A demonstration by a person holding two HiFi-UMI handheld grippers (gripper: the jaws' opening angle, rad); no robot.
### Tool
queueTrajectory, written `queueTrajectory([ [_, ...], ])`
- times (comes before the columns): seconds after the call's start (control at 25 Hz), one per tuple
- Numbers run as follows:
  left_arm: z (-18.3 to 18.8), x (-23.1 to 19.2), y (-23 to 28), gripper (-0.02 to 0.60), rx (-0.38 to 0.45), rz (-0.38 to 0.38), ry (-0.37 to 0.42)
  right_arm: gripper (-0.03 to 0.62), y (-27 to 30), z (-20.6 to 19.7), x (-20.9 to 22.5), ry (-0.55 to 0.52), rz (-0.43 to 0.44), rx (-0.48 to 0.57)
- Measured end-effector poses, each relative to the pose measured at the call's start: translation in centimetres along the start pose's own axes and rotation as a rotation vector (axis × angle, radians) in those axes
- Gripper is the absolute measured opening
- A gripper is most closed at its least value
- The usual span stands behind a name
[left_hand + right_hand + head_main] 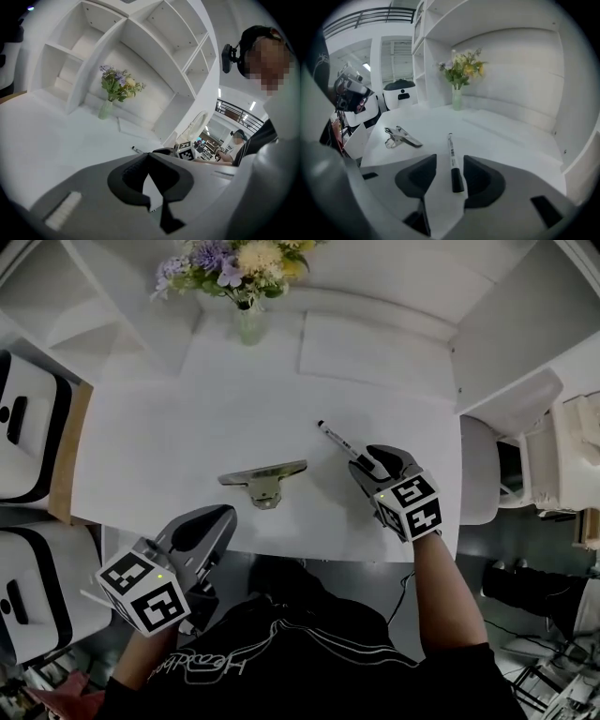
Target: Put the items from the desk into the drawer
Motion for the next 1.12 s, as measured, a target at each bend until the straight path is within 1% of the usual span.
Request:
queueTrajectory([
  [0.24,-0.3,-0.8,-0.2,0.009,0.003,0.042,-0.019,0.165,1.7,-1.5,0.6,-0.058,0.010,-0.062],
  [0.32,-0.5,-1.0,0.0,0.009,0.000,0.054,-0.021,0.128,2.0,-1.9,0.5,-0.070,0.029,-0.074],
  [0.36,-0.5,-1.1,0.1,0.009,-0.001,0.058,-0.022,0.104,2.0,-2.0,0.5,-0.069,0.038,-0.075],
  [0.44,-0.5,-1.0,0.3,0.009,0.000,0.061,-0.025,0.087,2.0,-2.0,0.5,-0.065,0.050,-0.072],
  [0.72,-0.9,-0.7,0.1,0.009,-0.004,0.077,-0.026,0.083,1.9,-2.1,0.8,-0.014,0.067,-0.093],
  [0.88,-1.8,-1.1,-0.6,0.009,-0.002,0.087,-0.026,0.080,1.5,-2.1,1.3,0.026,0.038,-0.108],
  [1.0,-2.2,-1.4,-1.4,0.009,0.011,0.077,-0.047,0.080,0.7,-1.1,1.2,0.062,0.007,-0.082],
  [1.12,-2.7,-1.5,-2.6,0.009,0.027,0.069,-0.055,0.078,-0.6,0.5,0.3,0.053,-0.014,-0.052],
])
Point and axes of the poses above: the fingertips, and each gripper's own axes: y forward along the fingers, x to its right, z out of its top, the point moved 3 cm from there along -y, backward along the fingers, and after that the axes turned 1 degree about y, right-handed, at the moved point
